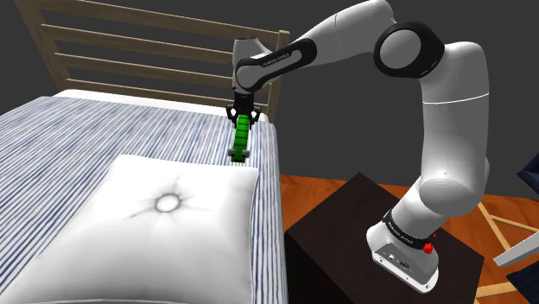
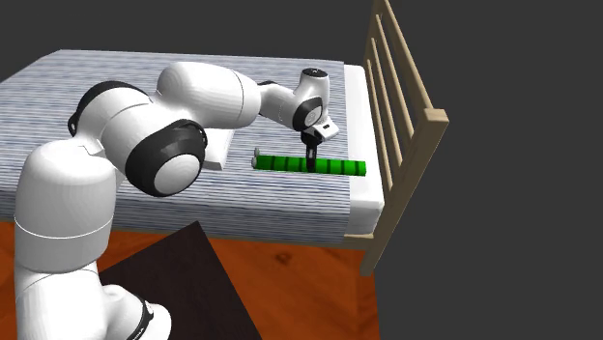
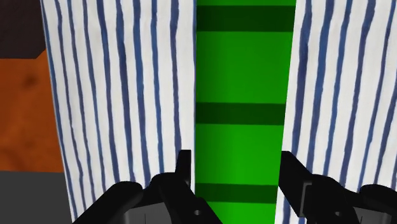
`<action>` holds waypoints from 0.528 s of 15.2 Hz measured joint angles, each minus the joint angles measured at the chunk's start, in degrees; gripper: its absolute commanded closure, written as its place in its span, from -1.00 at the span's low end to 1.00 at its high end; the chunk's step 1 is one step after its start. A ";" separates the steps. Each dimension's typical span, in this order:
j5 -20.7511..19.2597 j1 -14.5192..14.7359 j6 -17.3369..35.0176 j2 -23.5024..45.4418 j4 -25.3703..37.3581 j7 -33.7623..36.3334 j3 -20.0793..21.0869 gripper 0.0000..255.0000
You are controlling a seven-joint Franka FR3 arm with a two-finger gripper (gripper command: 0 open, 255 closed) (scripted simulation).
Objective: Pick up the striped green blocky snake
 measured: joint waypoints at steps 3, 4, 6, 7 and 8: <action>0.30 -0.17 -1.49 -1.19 0.33 -0.25 0.16 1.00; 0.40 -0.20 -2.27 -1.44 0.87 -0.38 0.21 1.00; 0.58 -0.24 -3.30 -2.21 1.13 -0.46 0.32 1.00; 0.64 -0.23 -4.05 -2.28 1.83 -0.55 0.35 1.00; 0.75 -0.28 -4.50 -2.77 1.80 -0.61 0.41 1.00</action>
